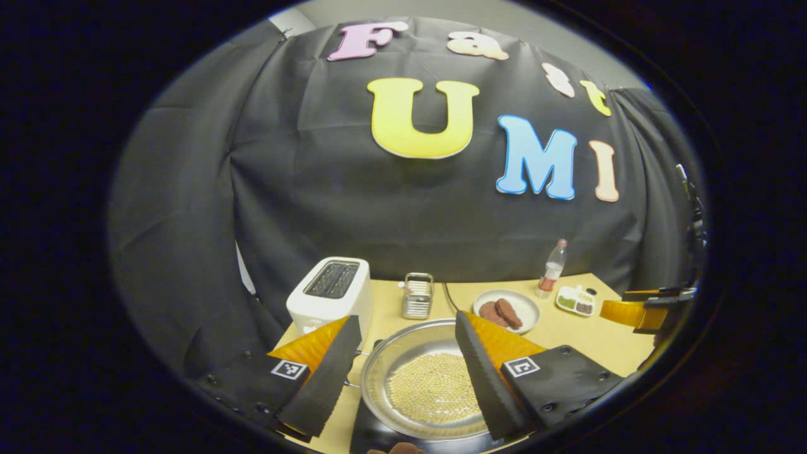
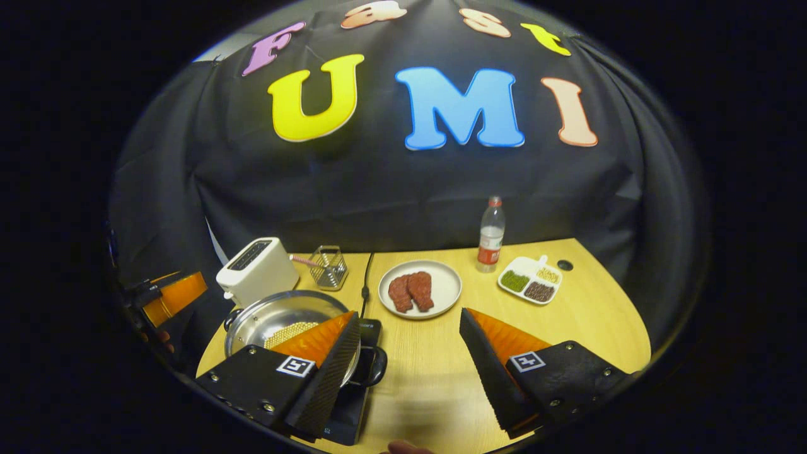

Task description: First push the handle of the pot to place it horizontally, then grasp the pot with both hands and set it on the induction cooktop.

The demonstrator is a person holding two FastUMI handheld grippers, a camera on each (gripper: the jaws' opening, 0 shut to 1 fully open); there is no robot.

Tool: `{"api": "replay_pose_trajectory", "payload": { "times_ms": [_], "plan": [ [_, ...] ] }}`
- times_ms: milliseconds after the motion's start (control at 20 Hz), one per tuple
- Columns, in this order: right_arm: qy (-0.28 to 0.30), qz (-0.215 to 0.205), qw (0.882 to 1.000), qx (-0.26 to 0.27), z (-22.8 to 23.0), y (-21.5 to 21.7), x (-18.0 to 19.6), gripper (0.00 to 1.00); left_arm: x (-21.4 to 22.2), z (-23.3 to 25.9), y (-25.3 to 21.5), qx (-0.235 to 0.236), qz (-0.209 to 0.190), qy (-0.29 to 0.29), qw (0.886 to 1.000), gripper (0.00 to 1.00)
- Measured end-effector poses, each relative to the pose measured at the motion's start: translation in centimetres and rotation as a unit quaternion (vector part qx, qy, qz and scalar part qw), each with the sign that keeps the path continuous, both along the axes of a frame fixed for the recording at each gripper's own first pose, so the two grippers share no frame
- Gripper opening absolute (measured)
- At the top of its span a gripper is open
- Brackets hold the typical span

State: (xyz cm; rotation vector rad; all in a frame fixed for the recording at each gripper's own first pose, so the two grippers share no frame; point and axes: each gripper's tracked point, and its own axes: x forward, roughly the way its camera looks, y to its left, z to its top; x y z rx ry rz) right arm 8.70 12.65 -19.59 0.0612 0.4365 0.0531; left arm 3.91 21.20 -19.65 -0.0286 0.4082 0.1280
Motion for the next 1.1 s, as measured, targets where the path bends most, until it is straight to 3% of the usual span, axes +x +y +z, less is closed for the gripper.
{"api": "replay_pose_trajectory", "payload": {
  "times_ms": [250,450,700,750,1100],
  "plan": [
    [-0.09,-0.032,0.995,-0.008,7.2,-3.9,-2.4,0.96,-0.7,9.8,-4.4,0.023,-0.006,-0.112,0.993,0.96],
    [-0.139,-0.061,0.988,-0.021,12.3,-7.2,-4.9,0.96,-1.8,15.7,-8.6,0.02,-0.029,-0.167,0.985,0.97],
    [-0.184,-0.078,0.979,-0.023,17.3,-9.5,-7.4,0.96,-3.1,18.5,-12.2,0.001,-0.044,-0.194,0.98,0.99],
    [-0.188,-0.078,0.979,-0.026,17.4,-9.8,-7.7,0.96,-3.0,18.6,-12.6,0.002,-0.046,-0.194,0.98,0.95],
    [-0.176,-0.055,0.983,-0.018,17.0,-11.9,-6.5,0.96,-2.8,18.4,-14.8,0.011,-0.019,-0.187,0.982,0.97]
  ]
}}
